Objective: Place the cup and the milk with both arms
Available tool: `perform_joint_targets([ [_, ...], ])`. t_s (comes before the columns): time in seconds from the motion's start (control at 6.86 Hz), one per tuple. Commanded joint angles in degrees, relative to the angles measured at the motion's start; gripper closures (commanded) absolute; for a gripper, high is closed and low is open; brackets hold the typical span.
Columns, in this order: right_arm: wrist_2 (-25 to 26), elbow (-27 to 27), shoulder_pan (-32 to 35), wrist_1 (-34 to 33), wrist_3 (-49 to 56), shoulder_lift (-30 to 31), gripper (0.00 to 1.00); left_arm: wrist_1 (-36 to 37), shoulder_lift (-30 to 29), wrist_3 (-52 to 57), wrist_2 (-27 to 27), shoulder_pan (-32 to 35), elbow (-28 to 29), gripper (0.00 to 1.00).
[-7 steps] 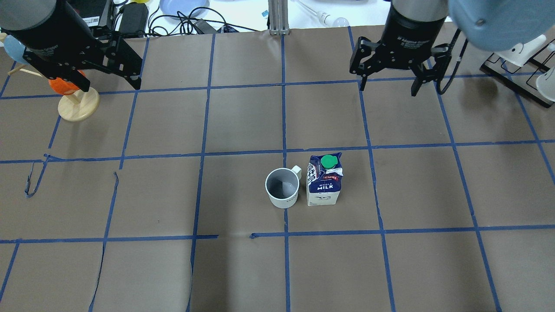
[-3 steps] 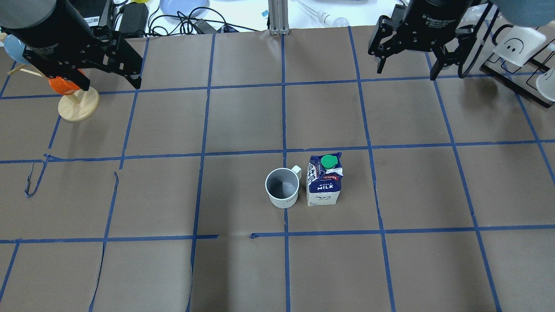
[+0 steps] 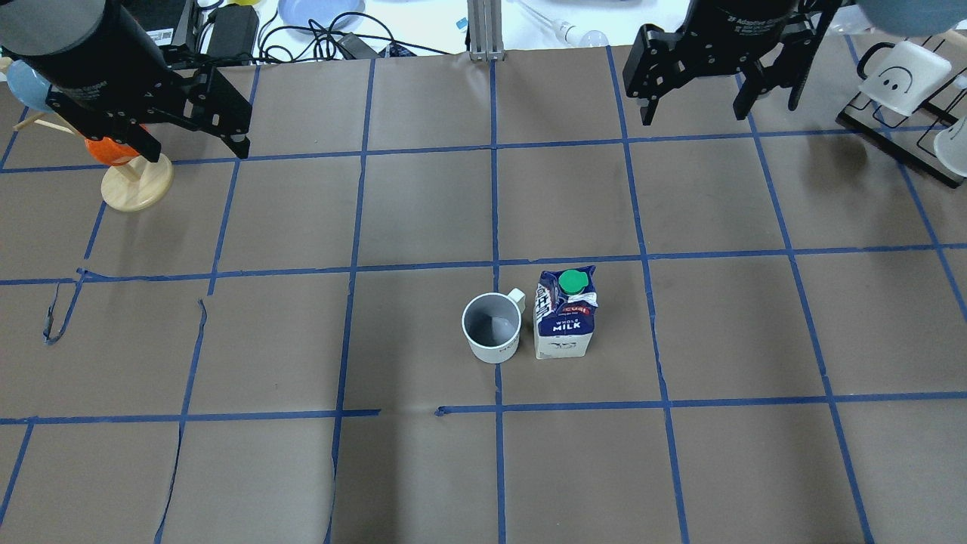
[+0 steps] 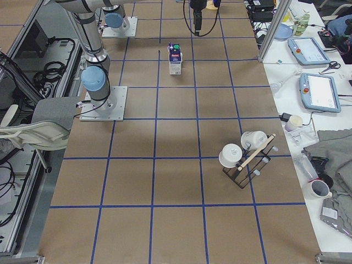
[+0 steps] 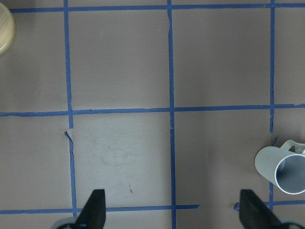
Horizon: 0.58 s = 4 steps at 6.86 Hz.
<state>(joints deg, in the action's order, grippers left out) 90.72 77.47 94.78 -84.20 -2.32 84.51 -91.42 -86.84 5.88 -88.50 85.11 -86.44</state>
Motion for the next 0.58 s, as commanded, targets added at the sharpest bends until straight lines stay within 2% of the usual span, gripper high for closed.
perform_joint_targets([
  [0.0, 0.2, 0.4, 1.1, -0.3, 1.0, -0.3, 0.0, 0.0, 0.0, 0.0, 0.1, 0.0, 0.0, 0.0],
  [0.44, 0.4, 0.4, 0.7, -1.0, 0.6, -0.2, 0.0, 0.0, -0.1, 0.0, 0.0, 0.1, -0.1, 0.0],
])
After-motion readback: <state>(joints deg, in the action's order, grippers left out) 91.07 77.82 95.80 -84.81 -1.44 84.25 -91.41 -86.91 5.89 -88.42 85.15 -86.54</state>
